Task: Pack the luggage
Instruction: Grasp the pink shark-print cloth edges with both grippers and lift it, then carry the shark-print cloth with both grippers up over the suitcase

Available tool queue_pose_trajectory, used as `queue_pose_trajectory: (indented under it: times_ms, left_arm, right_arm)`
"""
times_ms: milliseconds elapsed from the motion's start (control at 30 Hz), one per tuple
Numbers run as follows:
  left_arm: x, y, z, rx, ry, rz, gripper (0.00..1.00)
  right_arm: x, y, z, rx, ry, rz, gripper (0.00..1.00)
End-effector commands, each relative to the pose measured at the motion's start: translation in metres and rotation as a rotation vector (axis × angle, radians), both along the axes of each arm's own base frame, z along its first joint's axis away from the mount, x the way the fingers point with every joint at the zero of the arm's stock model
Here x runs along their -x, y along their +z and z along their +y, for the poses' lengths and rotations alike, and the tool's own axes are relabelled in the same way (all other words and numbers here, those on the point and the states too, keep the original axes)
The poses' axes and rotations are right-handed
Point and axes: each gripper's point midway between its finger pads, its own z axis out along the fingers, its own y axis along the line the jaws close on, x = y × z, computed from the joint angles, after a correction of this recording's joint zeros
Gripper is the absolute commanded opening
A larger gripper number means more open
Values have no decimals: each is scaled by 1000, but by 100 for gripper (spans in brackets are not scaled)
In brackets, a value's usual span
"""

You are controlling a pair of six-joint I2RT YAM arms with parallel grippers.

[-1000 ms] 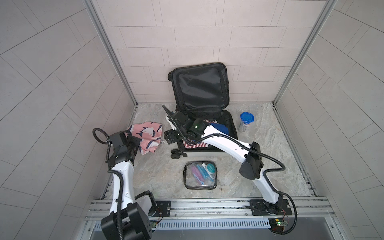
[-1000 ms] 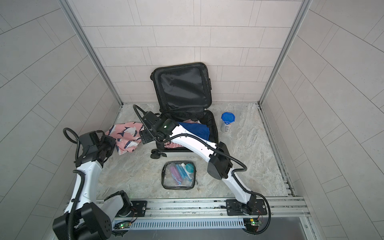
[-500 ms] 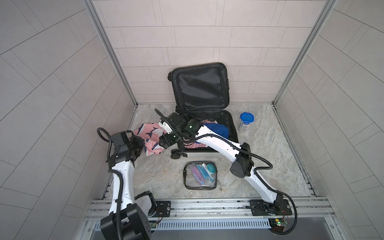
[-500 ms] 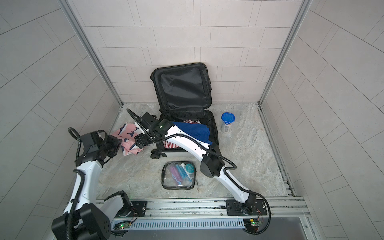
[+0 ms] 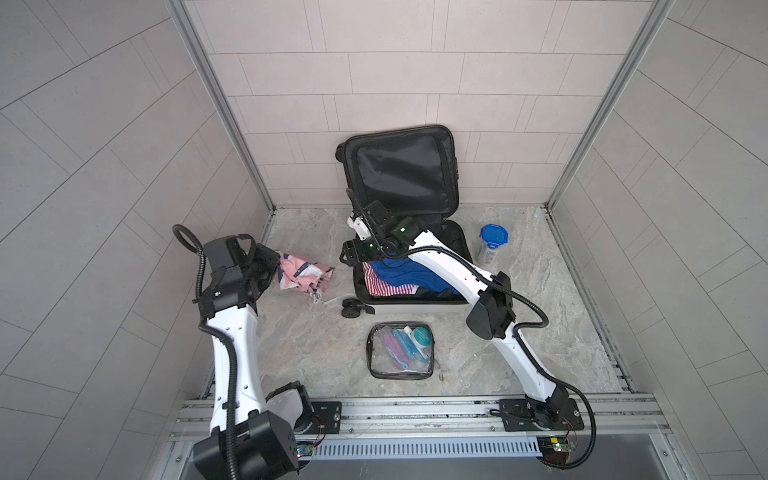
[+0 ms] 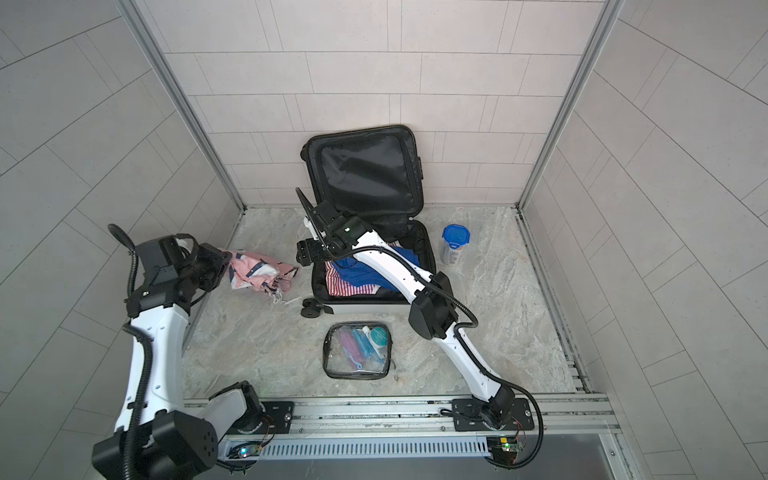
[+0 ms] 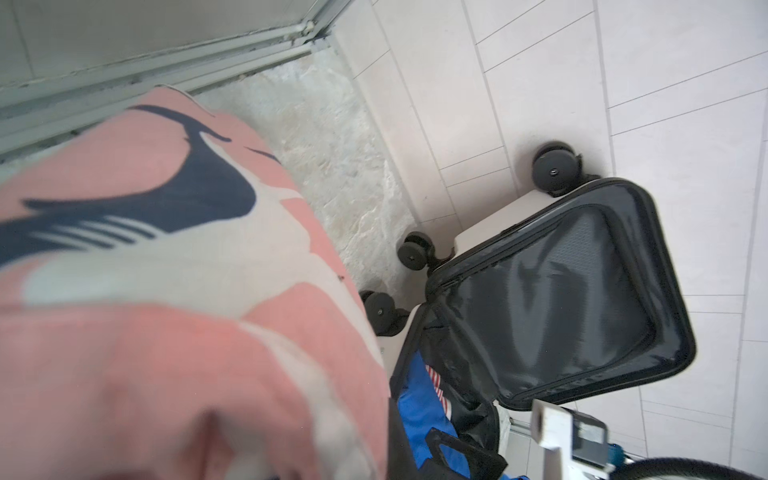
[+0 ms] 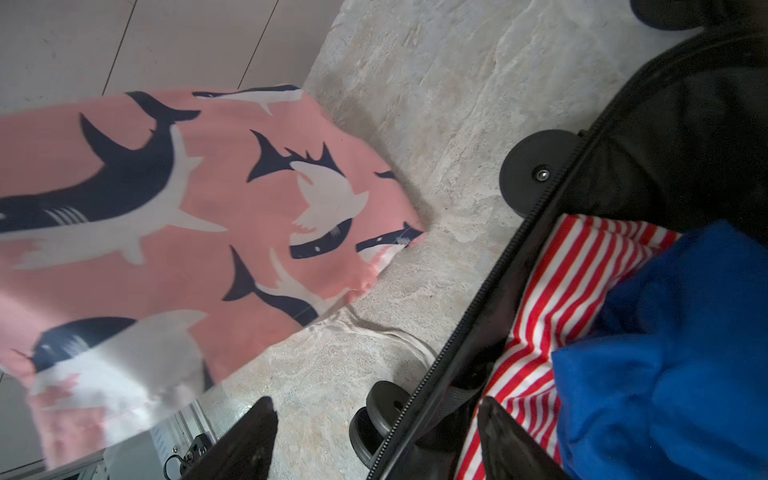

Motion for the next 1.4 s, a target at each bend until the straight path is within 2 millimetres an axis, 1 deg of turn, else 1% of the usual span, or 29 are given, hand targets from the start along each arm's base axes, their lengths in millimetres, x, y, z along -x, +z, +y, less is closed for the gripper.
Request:
queue_pose_trajectory:
  times_ms: [0,67,167,267,367,433,533,600,633,700,800,933,1000,1100,1167,1300,1367]
  left_arm:
    - [-12,33,-12,-22,-76,-60,0]
    - [-20,48,-22,-28,-113,-82,0]
    - [-33,69,-41,-29,-180,-113,0]
    - [-45,90,-67,-27,-256,-148,0]
    - [-52,116,-93,-35,-320,-199,0]
    - [-54,135,-110,-30,-364,-236,0]
    - [-55,158,-132,-16,-419,-281,0]
    - [-55,177,-147,-4,-454,-318,0]
    - [-56,184,-155,7,-473,-333,0]
    - [-58,198,-171,33,-507,-366,0]
    - [-62,219,-194,76,-556,-416,0]
    - [-66,237,-233,104,-640,-454,0]
    - [-68,241,-258,126,-689,-465,0]
    - [-74,235,-292,150,-754,-453,0]
    - [-79,225,-315,167,-796,-439,0]
    - [-89,198,-360,209,-879,-393,0]
    - [-93,187,-383,241,-923,-376,0]
  right_arm:
    - [11,39,-2,-60,20,-23,78]
    - [9,48,-10,-70,13,-24,78]
    - [6,63,-26,-83,-4,-30,78]
    - [4,78,-47,-81,-29,-51,78]
    - [1,93,-69,-88,-59,-71,78]
    - [-2,104,-90,-102,-93,-84,78]
    - [-2,116,-118,-121,-133,-104,78]
    - [-3,122,-140,-129,-169,-115,78]
    - [-5,127,-154,-139,-194,-125,79]
    - [-4,132,-176,-149,-231,-137,79]
    - [-1,135,-206,-152,-278,-144,79]
    - [4,134,-236,-151,-330,-145,79]
    - [7,133,-251,-153,-359,-145,79]
    - [13,130,-274,-156,-411,-143,79]
    - [17,129,-291,-154,-455,-143,79]
    - [30,127,-324,-142,-521,-160,80]
    - [38,128,-337,-131,-542,-185,80]
